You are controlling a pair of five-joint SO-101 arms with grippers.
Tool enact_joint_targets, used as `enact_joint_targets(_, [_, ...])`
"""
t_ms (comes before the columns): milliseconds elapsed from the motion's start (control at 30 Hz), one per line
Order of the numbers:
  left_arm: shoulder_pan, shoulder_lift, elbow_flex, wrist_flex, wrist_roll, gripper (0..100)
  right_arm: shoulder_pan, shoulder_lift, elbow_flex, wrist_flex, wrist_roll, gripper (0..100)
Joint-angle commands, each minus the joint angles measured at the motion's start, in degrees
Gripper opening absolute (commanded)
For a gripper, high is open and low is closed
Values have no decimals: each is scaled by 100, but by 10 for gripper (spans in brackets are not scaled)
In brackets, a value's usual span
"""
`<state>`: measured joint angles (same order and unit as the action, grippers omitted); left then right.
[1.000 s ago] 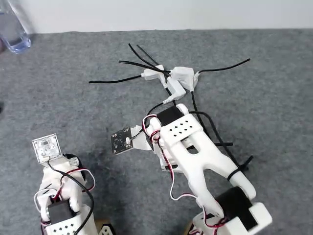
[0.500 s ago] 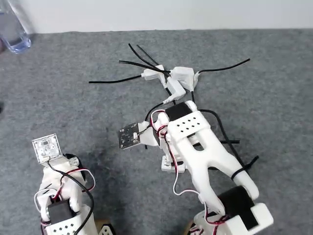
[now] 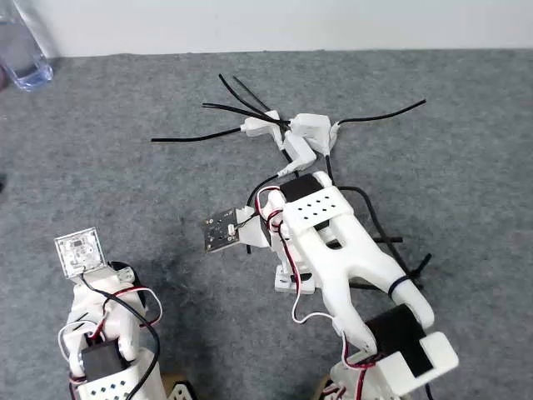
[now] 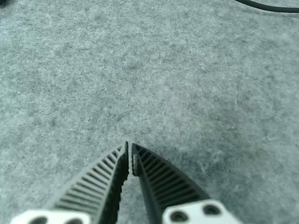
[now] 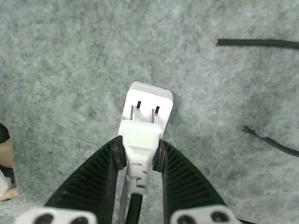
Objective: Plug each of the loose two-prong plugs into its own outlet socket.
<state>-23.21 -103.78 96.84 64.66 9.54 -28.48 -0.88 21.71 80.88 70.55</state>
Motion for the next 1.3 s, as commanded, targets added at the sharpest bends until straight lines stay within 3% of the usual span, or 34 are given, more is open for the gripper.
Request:
enact_joint_targets(0, [-35,-44,-40,0,-44,13,4,13,-44,-57,53,10])
enact_joint_targets(433, [-35,-44,-40,0,-44,13,57,13,-220,-110,114,10])
enact_joint_targets(733, [-35,-44,-40,0,-44,13,462,31,-712,259,237,10])
enact_joint_targets(1267, [-35,-44,-40,0,-44,13,347,-154,-501,198,44,10])
